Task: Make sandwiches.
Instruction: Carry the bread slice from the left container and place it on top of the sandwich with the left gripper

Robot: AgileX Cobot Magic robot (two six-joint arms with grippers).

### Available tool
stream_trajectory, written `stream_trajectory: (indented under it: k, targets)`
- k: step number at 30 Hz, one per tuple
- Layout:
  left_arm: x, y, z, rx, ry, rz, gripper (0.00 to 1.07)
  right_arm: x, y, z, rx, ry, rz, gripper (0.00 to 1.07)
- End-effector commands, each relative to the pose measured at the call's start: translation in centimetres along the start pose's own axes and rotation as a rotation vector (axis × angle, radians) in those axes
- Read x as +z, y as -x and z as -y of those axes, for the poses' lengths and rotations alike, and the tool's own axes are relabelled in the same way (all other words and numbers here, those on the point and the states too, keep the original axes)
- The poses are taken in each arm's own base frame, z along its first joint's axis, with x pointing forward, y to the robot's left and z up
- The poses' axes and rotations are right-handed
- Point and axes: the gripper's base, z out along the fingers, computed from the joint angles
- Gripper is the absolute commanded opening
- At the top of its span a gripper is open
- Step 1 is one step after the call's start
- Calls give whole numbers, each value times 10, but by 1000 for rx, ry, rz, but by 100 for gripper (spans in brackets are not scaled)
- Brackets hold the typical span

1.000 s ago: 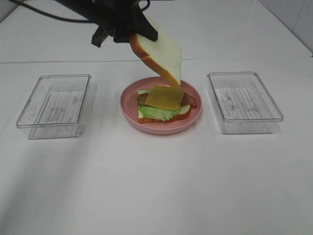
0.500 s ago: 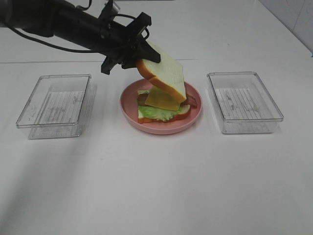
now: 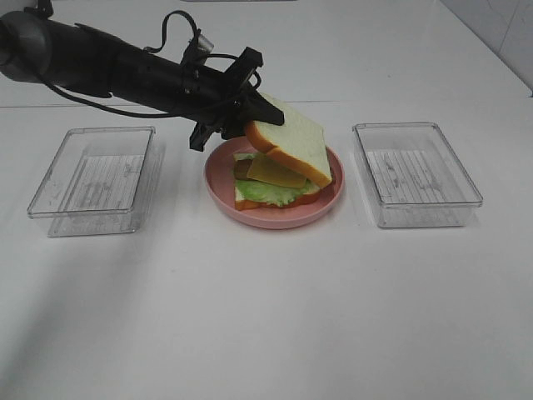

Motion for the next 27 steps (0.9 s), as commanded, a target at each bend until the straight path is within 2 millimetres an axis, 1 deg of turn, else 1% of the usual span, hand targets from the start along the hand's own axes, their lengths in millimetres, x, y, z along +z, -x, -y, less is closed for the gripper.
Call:
stream_trajectory:
  k: [1,16,20,22,23,27]
  targets:
    - [3,1,-3,11,-2,22,0,-2,-2,1,-12,-8,33,96]
    - [3,6,-9,22,55,71,0,-2,-2,1,-12,-8,33,96]
    - [7,4,-16,8,66,64,0,-2,-2,1,-12,-8,33,96]
    - [7,4,-17,7,65,62,0,-2,-2,1,-12,-8,33,96]
    - [10,2,-21,1,67,52,0,-2,-2,1,-12,-8,33,96]
    - [12,0,-23,-6,64,34,0,-2,-2,1,-12,-8,33,96]
